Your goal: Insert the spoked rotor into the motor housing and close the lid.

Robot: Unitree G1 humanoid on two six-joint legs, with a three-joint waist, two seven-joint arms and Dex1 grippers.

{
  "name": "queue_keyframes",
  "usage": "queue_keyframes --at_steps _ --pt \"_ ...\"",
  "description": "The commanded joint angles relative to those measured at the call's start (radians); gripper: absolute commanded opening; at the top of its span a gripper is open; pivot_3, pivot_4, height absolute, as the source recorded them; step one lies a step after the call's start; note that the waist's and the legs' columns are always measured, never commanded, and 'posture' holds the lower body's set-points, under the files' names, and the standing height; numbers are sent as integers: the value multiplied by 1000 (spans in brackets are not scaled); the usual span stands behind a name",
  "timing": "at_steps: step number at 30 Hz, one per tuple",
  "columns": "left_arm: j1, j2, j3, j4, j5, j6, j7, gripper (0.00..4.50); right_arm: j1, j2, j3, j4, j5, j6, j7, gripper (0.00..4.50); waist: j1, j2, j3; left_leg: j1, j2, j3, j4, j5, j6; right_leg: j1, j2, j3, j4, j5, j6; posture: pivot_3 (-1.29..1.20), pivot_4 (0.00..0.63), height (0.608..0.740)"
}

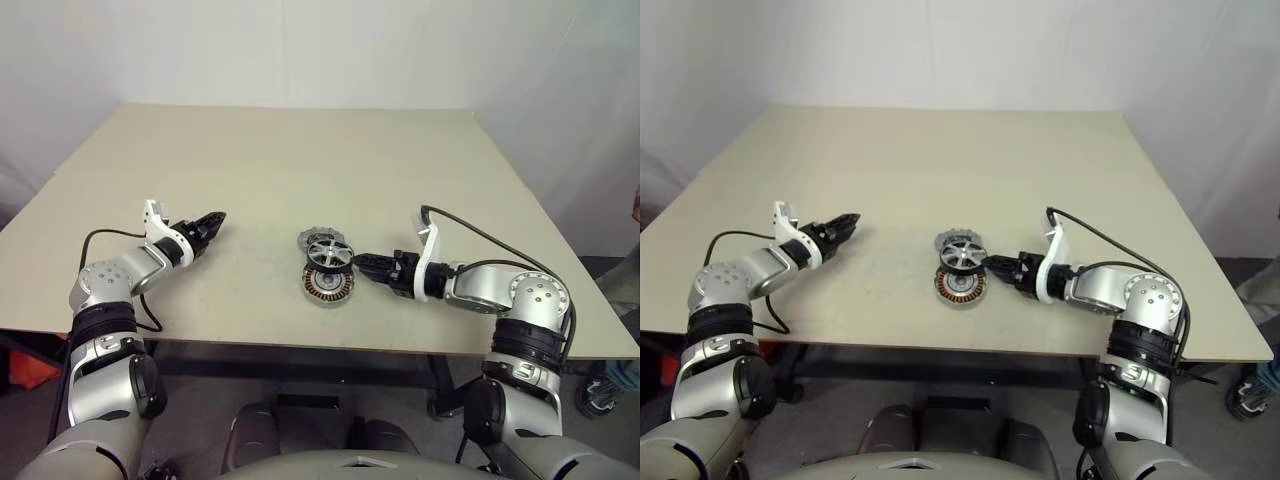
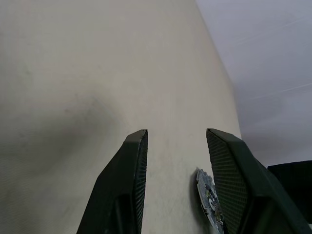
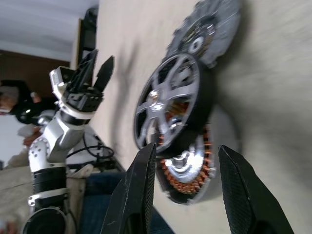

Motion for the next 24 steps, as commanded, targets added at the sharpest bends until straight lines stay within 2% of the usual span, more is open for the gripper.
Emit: queue_keyframes --at_steps 1,12,15,18,20,24 --pt "-2 22 27 -60 -14 11 10 2025 -46 45 -25 11 30 -9 -48 2238 -1 0 0 0 0 0 0 0 0 0 0 0 0 0 0 0 0 740" --pt "18 30 48 -108 -19 34 32 2025 -44 88 -25 17 17 -52 -89 2238 -1 0 0 -3 0 0 0 0 0 -2 0 0 0 0 1 0 0 740" --pt "11 28 46 -101 -14 30 32 2025 -44 78 -28 20 17 -62 -95 1640 -1 0 0 -3 0 0 0 0 0 -2 0 0 0 0 1 0 0 740" --pt "4 23 39 -90 -8 22 28 2025 -47 69 -31 17 52 -54 -87 687 -1 0 0 -2 -1 0 0 0 0 -2 0 0 0 0 1 0 0 740" --pt "0 21 35 -83 -4 18 26 2025 -44 63 -28 15 79 -52 -85 308 0 0 0 -2 -1 0 0 0 0 -1 0 0 0 0 1 0 0 740" --pt "-9 18 27 -68 3 14 20 2025 -33 49 -14 2 142 -42 -61 306 4 0 0 -2 -1 0 0 0 0 -1 0 0 0 0 2 0 0 740"
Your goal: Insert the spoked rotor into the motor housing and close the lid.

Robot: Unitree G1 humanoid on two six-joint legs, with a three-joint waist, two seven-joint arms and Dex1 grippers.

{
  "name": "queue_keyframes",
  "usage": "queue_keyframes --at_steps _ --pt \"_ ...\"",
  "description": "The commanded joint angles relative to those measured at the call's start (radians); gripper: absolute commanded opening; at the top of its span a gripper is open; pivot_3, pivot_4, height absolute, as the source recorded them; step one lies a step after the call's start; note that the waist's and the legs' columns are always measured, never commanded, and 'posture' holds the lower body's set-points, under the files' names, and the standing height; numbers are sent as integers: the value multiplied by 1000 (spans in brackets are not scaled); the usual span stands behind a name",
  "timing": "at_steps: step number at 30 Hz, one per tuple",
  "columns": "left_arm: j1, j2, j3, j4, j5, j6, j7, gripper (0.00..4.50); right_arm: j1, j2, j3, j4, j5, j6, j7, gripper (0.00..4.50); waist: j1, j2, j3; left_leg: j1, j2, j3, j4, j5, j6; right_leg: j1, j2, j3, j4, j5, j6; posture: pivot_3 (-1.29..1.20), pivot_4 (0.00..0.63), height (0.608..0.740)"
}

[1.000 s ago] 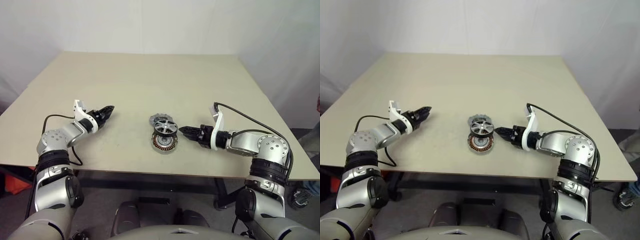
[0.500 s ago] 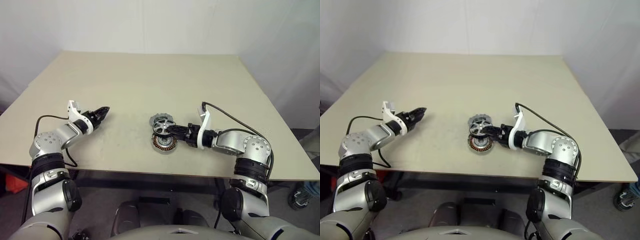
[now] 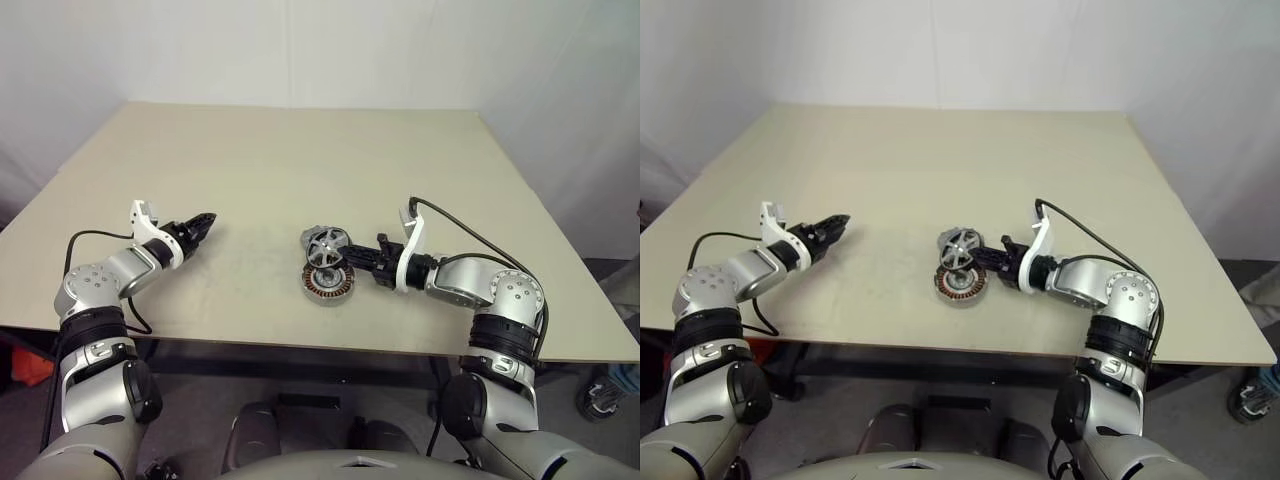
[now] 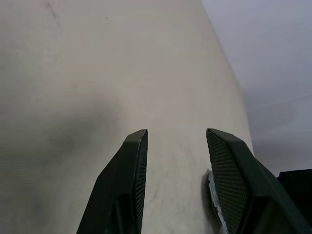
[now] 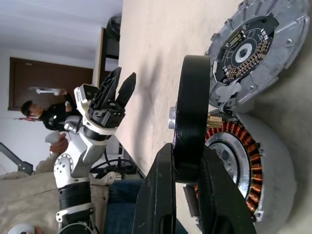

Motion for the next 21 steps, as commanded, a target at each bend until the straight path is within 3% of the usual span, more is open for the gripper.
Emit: queue_keyframes --at_steps 1,8,15,21 --pt "-35 6 -3 -8 3 -15 -16 2025 4 -20 14 -27 93 12 14 306 3 0 0 0 0 0 0 0 0 0 0 0 0 0 0 0 0 740" --pt "-45 6 -15 7 10 -14 -25 2025 65 -86 84 -2 297 -17 19 306 8 0 0 -1 0 0 0 0 0 -1 0 0 0 0 1 0 0 740" --pt "-41 10 -17 13 17 -12 -32 2025 173 -179 287 -41 569 -179 -98 306 8 0 0 -1 0 0 0 0 0 -1 0 0 0 0 1 0 0 740" --pt "-41 16 -16 17 20 -14 -34 2025 193 -237 390 -59 624 -282 -110 306 8 0 0 -1 0 0 0 0 0 -1 0 0 -1 -1 1 0 0 740"
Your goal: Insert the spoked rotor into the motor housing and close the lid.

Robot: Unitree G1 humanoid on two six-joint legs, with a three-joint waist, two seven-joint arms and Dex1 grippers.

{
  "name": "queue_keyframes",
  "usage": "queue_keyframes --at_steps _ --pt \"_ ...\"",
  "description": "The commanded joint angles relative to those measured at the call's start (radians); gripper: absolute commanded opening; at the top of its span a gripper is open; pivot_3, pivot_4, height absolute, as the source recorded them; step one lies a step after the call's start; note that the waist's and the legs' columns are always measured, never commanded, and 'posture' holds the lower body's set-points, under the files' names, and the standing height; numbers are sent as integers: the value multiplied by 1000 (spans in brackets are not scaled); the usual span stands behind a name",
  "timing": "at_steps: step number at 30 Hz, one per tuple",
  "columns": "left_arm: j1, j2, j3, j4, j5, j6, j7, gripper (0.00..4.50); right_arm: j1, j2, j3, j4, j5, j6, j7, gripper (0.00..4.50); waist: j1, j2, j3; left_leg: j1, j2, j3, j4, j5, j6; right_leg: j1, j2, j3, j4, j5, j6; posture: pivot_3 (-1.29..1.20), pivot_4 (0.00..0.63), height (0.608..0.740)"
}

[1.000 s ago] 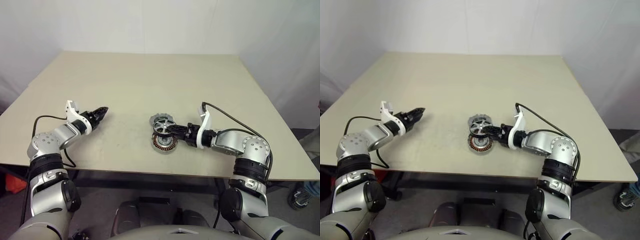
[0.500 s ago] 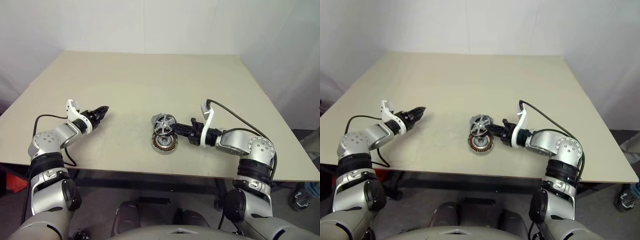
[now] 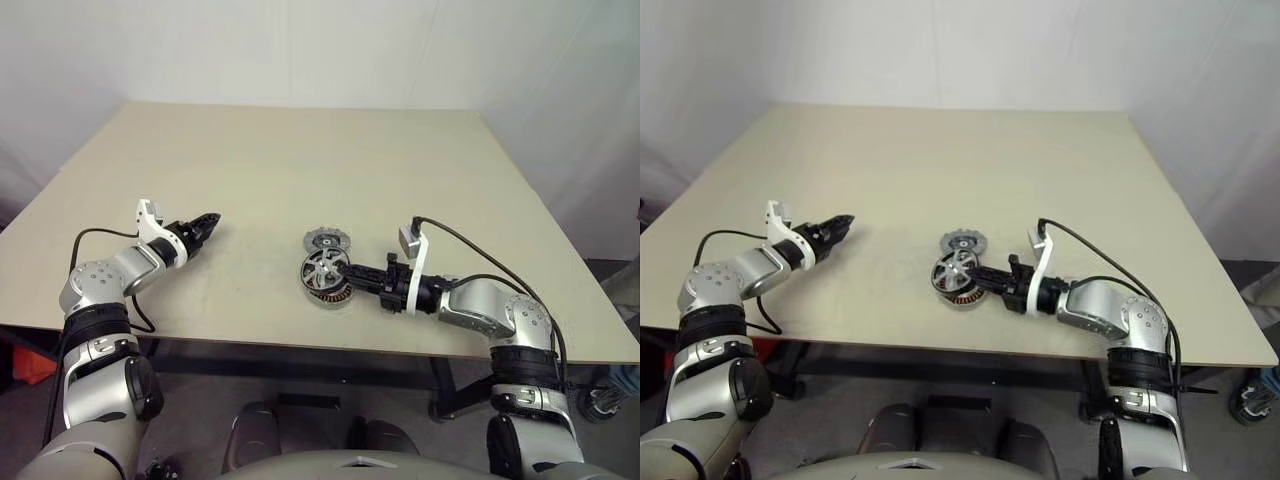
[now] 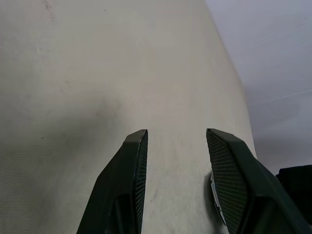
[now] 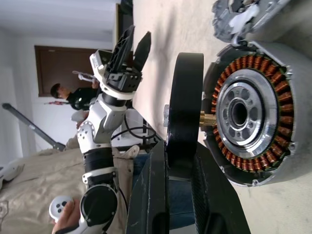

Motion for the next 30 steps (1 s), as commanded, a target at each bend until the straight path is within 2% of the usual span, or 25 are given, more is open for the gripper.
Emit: queue_keyframes --at_steps 1,10,16,23,30 --pt "-24 17 5 -13 1 -7 -16 2025 -7 -27 38 -49 47 -51 6 306 0 0 0 0 0 0 0 0 0 0 0 0 0 0 0 0 0 740" --pt "-20 28 10 -13 6 -13 -18 2025 6 -78 103 -60 47 -100 40 306 0 0 0 -13 0 0 2 0 0 -11 0 -2 1 2 4 0 0 740" --pt "-20 29 7 -10 13 -20 -23 2025 12 -96 126 -61 47 -123 55 306 0 0 0 -14 0 0 3 0 0 -11 0 -2 1 2 4 0 0 740" --pt "-25 29 5 -2 28 -28 -33 2025 20 -125 140 -111 46 -138 89 2625 0 0 0 -14 0 0 4 0 0 -11 0 -2 1 3 4 0 0 740" --pt "-31 17 1 -3 37 -28 -38 2025 21 -163 134 -178 0 -144 191 2625 1 0 0 -15 0 0 4 0 0 -11 0 -2 1 3 4 0 0 740"
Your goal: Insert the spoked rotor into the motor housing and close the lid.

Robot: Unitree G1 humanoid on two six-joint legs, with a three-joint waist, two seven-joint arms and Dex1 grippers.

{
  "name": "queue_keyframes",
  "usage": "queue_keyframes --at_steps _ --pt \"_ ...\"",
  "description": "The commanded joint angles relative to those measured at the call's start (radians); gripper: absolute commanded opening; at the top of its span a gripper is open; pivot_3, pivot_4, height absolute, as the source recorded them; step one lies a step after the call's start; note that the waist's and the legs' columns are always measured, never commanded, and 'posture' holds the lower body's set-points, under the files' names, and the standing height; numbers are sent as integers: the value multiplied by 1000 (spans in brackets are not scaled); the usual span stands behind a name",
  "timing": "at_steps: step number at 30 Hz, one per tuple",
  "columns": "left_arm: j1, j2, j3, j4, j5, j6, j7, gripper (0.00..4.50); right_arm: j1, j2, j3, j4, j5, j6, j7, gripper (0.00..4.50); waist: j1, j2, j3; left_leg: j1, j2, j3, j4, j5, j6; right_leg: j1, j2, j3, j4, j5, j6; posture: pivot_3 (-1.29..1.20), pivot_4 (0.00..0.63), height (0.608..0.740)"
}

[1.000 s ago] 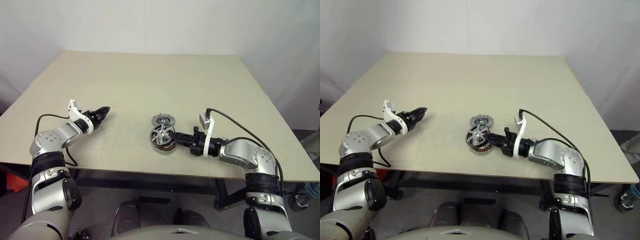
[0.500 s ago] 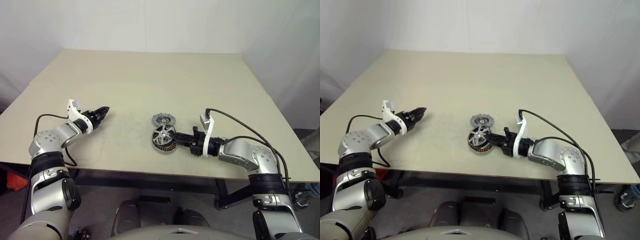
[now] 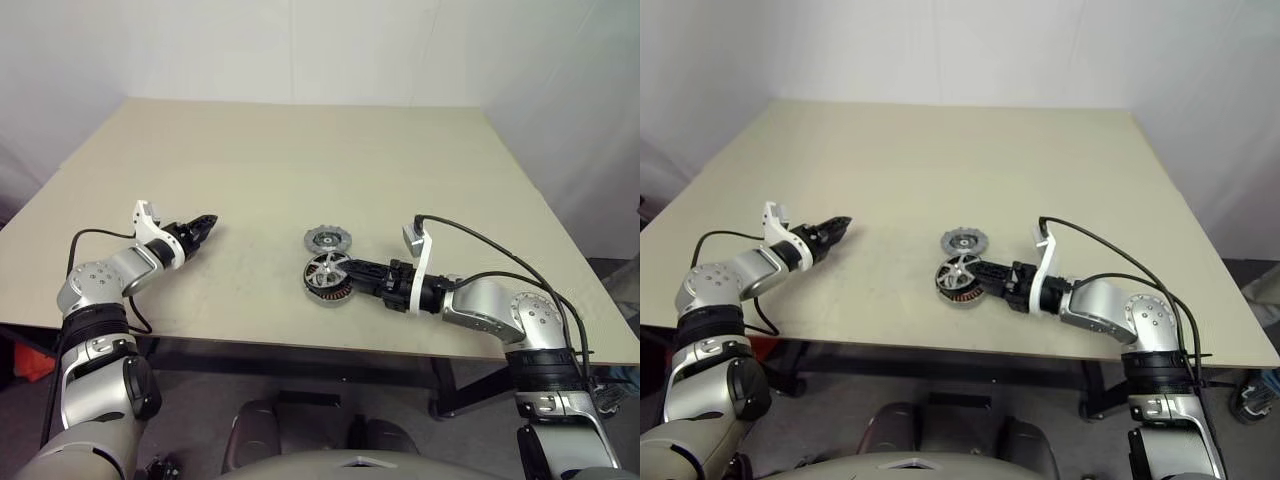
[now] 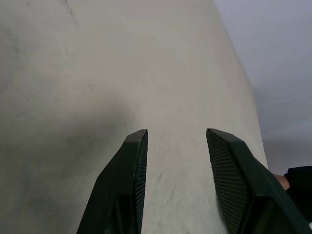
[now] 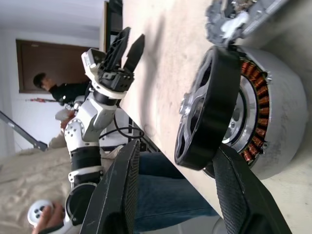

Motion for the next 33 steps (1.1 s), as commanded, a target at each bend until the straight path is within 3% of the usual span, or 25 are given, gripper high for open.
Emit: queue_keyframes --at_steps 1,17,33 --pt "-32 7 0 -15 -1 -15 -15 2025 -11 -20 -15 -73 -10 -10 75 2625 0 0 0 0 0 0 0 0 0 0 0 0 0 0 0 0 0 740" --pt "-50 4 -5 -2 12 -10 -25 2025 7 -45 -19 -106 -176 -16 202 2625 1 0 0 -1 1 0 4 0 0 0 0 -1 1 0 0 0 0 740" --pt "-70 -13 -23 19 20 -7 -46 2025 -33 -92 -53 -99 -482 -36 388 2625 1 0 0 -1 1 0 5 0 1 1 0 0 2 -1 -3 0 0 740"
